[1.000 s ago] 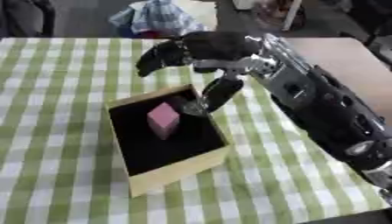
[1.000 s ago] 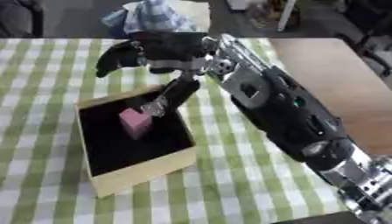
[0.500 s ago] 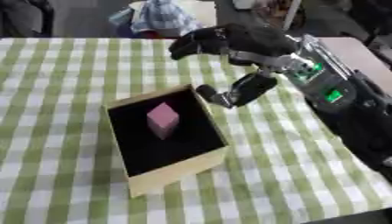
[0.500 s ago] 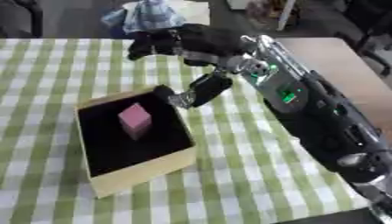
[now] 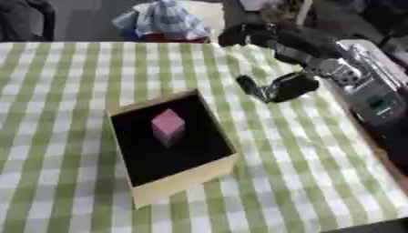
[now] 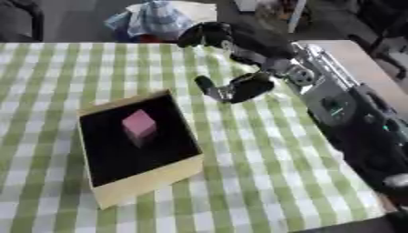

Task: Pick up objects on the table and place them in the box.

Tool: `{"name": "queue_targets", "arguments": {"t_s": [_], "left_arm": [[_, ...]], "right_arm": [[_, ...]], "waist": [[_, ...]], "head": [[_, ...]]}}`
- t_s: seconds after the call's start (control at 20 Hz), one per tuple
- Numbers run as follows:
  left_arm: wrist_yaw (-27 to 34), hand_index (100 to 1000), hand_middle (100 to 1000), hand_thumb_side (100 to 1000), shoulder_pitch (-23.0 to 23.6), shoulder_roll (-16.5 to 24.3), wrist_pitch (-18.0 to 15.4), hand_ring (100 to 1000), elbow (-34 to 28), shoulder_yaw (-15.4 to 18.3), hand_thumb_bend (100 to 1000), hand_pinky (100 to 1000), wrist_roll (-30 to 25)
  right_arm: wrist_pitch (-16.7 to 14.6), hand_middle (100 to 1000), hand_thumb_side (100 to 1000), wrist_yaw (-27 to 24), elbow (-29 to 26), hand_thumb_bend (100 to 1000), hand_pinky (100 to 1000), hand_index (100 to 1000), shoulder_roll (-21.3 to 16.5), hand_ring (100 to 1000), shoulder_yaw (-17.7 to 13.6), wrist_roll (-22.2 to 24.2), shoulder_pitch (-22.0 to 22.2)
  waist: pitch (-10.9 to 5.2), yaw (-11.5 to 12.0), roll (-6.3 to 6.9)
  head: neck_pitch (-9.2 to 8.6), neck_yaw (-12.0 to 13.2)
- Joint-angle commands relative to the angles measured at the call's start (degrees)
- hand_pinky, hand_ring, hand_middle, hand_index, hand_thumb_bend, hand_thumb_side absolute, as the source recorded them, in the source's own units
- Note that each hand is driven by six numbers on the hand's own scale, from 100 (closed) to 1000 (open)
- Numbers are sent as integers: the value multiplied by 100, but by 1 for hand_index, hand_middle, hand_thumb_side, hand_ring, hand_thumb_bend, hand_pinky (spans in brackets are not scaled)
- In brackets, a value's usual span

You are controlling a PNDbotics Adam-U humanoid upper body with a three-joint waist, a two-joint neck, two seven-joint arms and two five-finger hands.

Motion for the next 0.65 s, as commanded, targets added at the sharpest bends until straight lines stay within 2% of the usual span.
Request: {"name": "queue_targets", "arguments": {"t_s": [0.05,0.35,0.4,0.45,0.65], "left_arm": [[-19,711,525,882,-42,106,0,523,-53,92,100,790,60],[-14,712,528,885,-45,98,16,525,-43,97,100,791,110],[-12,713,529,886,-45,98,19,526,-42,99,100,792,116],[-12,713,530,886,-42,101,20,526,-42,102,100,791,124],[-13,711,528,880,-19,111,30,524,-45,144,100,789,208]], "right_arm": [[117,854,421,-22,105,100,728,922,-235,795,-310,-287,57],[328,838,431,-210,524,100,710,913,-203,770,-626,-708,302],[360,835,411,-232,597,100,706,909,-194,764,-677,-769,347],[393,832,444,-266,664,100,704,909,-181,762,-734,-835,396],[486,824,450,-401,775,100,696,903,-118,750,-979,-1079,566]], "waist": [[-100,23,22],[-143,-40,19],[-142,-49,23],[-140,-54,26],[-135,-59,35]], "head": [[-85,-10],[-116,-32],[-117,-39],[-115,-41],[-110,-38]]}}
